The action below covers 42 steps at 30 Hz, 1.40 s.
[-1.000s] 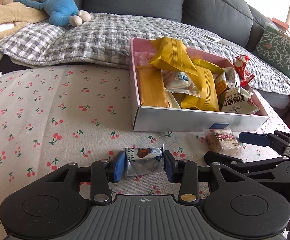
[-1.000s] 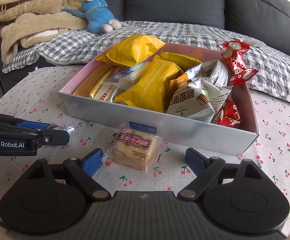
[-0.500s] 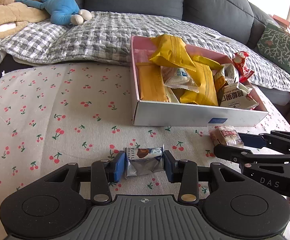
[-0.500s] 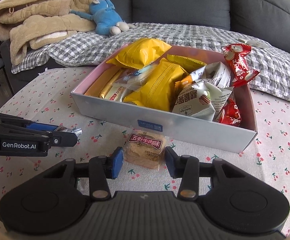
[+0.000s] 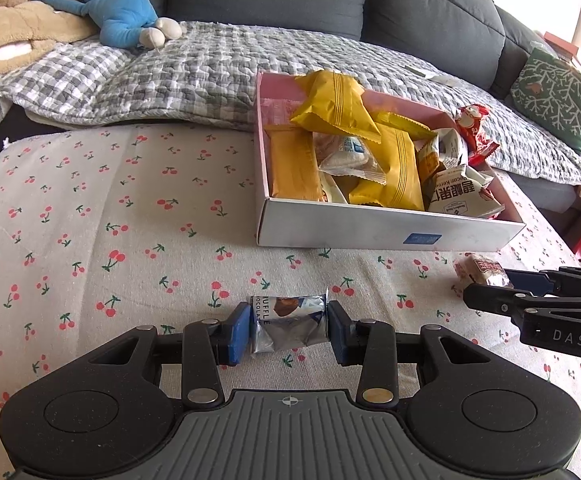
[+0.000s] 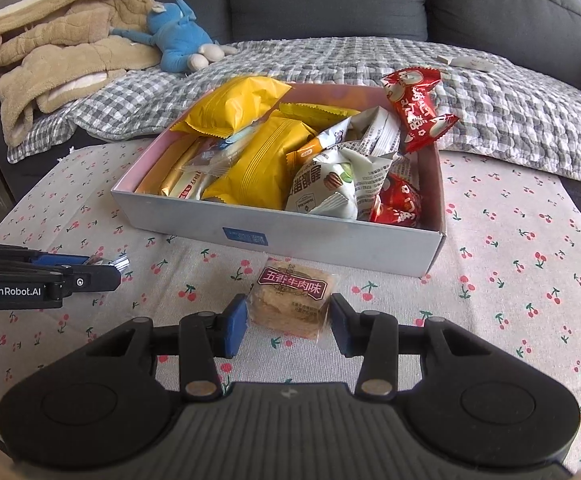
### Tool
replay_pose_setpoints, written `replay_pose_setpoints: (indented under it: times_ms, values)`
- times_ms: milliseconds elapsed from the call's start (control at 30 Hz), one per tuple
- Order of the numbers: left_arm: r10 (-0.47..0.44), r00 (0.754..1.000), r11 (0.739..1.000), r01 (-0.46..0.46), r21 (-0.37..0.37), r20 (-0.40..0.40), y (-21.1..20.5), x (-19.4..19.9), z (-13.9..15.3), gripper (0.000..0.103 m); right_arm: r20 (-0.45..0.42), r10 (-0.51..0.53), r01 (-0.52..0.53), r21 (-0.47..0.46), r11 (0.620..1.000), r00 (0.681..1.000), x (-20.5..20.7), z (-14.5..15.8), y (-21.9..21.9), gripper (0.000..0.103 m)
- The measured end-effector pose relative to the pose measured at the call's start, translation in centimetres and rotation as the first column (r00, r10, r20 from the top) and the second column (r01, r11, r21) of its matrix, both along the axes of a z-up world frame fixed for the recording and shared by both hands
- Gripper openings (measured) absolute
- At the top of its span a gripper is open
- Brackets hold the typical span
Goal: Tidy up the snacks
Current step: 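Carry both packets into the pink box and open both tools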
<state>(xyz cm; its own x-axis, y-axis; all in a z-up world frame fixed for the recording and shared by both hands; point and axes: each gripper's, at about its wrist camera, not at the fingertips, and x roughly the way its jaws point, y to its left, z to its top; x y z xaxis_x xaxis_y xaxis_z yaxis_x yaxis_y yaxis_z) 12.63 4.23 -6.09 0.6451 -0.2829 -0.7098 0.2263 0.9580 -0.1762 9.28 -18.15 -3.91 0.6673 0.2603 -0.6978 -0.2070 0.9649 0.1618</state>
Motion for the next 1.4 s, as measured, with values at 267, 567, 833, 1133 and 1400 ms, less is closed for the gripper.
replay_pose_setpoints:
  times_ms: [267, 567, 833, 1133, 1400]
  values:
    - [-0.006, 0.999, 0.999, 0.007, -0.031, 0.032, -0.5, -0.4, 1.3, 0.038, 0.012, -0.032, 0.031, 0.024, 0.999, 0.999, -0.9, 1.0, -1.7, 0.04]
    - [-0.011, 0.997, 0.997, 0.016, -0.07, 0.07, -1.5, -0.8, 3.0, 0.038, 0.036, -0.088, 0.085, 0.087, 0.993, 0.995, -0.3, 2.4, -3.4, 0.04]
    - [-0.027, 0.995, 0.998, 0.033, -0.057, 0.099, -2.8, 0.4, 4.3, 0.038, 0.031, -0.122, 0.117, 0.136, 0.984, 0.992, 1.7, 3.1, -4.1, 0.04]
    - [-0.025, 0.995, 0.998, 0.031, -0.06, 0.099, -4.9, 4.4, 4.7, 0.038, 0.01, -0.124, 0.119, 0.208, 0.971, 0.992, 3.4, 3.4, -4.1, 0.04]
    - [-0.07, 0.992, 0.996, 0.075, -0.044, 0.106, -6.2, 6.5, 3.5, 0.038, 0.029, -0.078, 0.069, 0.233, 0.97, 0.997, 5.0, 3.9, -2.7, 0.04]
